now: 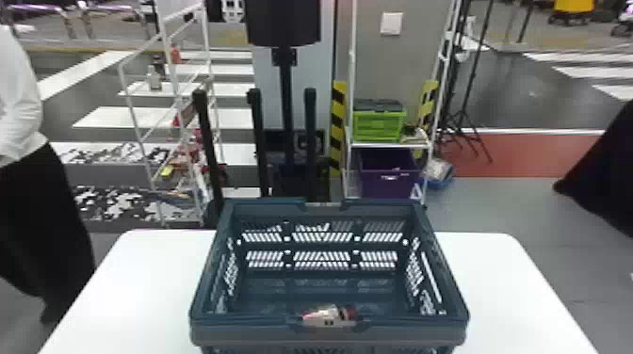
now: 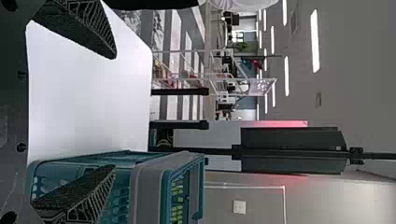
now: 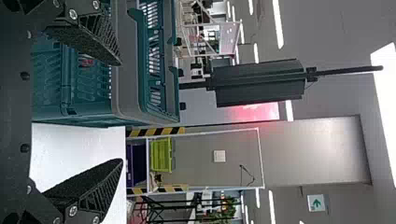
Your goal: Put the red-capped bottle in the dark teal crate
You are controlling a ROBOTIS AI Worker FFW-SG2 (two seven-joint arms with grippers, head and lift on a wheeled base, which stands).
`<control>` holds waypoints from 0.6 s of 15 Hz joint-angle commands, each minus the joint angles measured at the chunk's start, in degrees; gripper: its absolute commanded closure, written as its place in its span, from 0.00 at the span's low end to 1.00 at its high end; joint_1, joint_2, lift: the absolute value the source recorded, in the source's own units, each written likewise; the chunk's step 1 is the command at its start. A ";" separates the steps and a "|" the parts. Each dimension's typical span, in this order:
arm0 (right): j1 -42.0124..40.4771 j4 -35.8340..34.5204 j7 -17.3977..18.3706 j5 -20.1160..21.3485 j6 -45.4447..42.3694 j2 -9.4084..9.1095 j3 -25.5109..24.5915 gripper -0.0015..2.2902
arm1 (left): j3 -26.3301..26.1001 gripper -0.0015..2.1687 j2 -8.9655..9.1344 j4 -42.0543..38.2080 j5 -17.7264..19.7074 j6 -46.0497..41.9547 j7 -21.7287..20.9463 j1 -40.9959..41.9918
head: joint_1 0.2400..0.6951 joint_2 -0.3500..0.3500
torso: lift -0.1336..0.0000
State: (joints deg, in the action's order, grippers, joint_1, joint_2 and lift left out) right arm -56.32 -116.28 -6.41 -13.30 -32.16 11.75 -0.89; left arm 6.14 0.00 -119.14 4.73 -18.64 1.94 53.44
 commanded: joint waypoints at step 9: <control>0.86 0.26 0.00 0.03 1.01 0.12 0.10 0.07 | -0.07 0.02 0.15 0.66 -0.34 0.32 0.43 -0.18 | 0.57 0.50 | 1.00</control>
State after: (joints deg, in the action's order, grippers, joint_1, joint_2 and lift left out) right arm -55.54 -116.02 -6.41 -13.27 -31.21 11.92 -0.80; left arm 6.06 0.00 -118.63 4.35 -18.32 2.42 53.33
